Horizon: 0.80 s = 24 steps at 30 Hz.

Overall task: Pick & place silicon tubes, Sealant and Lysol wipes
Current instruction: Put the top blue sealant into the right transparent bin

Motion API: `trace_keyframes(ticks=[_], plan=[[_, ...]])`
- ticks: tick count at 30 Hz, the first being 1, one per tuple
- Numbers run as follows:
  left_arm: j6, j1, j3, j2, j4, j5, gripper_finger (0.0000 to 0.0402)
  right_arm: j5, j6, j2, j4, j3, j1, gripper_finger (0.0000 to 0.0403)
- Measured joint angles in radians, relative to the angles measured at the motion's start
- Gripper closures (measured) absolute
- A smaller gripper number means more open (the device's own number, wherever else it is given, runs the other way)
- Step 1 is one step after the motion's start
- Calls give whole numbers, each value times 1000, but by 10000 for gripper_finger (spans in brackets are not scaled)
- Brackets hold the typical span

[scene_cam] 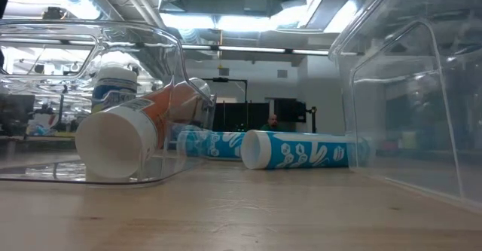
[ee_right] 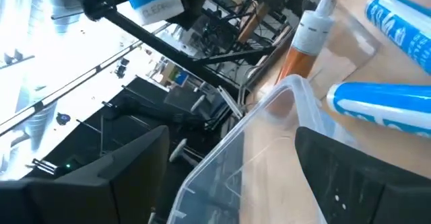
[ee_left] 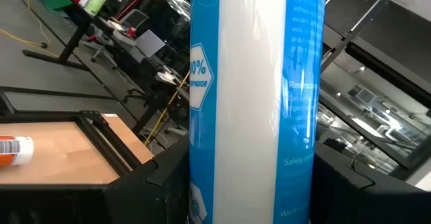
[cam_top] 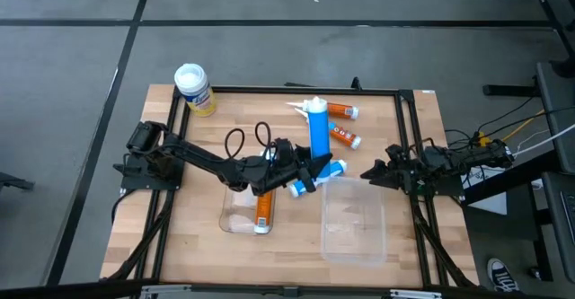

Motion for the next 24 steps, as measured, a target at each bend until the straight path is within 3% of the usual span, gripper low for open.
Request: trace_keyframes(ticks=[7, 10, 18, 24], plan=[[0, 0, 0, 0, -1, 0, 193, -16, -124, 0, 106, 1, 0, 80], [0, 0, 0, 0, -1, 0, 193, 1, -207, 1, 65, 46, 0, 80], [0, 0, 0, 0, -6, 2, 193, -13, -305, 30, -453, 349, 0, 80], [25, 0, 0, 0, -10, 2, 193, -147, -252, 157, -744, 525, 0, 80]])
